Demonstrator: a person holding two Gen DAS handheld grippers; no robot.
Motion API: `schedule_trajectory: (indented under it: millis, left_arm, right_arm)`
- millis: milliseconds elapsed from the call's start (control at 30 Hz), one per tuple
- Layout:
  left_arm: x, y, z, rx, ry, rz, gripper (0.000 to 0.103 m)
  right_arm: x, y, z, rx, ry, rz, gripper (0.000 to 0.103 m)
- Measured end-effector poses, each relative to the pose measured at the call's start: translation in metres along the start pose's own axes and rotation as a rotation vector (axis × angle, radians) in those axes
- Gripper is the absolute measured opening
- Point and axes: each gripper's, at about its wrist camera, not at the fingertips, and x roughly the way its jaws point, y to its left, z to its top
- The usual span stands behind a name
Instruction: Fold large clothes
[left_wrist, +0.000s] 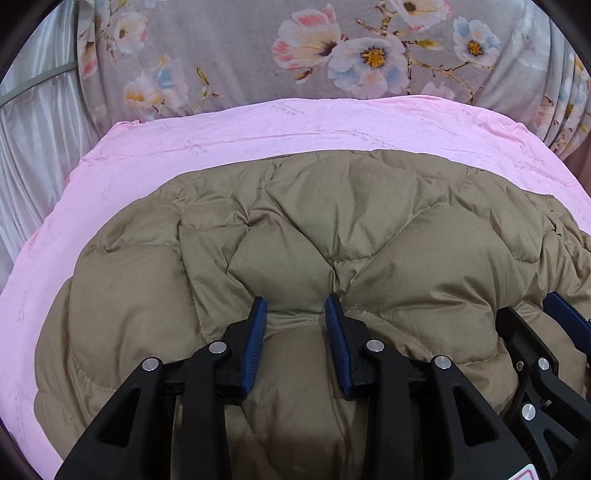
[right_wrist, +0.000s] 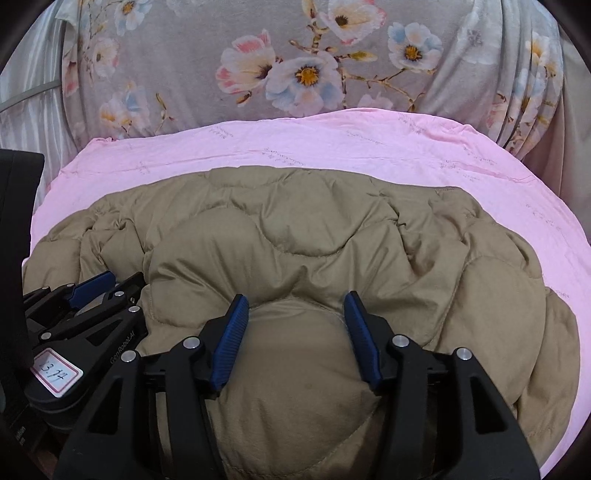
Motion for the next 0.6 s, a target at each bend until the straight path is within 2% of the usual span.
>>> schedule_trajectory:
  millis: [467, 600]
  left_arm:
    - [0.005, -0.001, 0.000, 0.004, 0.003, 0.008, 0.032]
    - [-0.006, 0.006, -0.001, -0.005, 0.025, -0.025, 0.034]
  right_arm:
    - [0.005, 0.002, 0.001, -0.006, 0.021, -0.012, 0.053]
    - [-0.005, 0.006, 0.001, -0.008, 0.027, -0.031, 0.052]
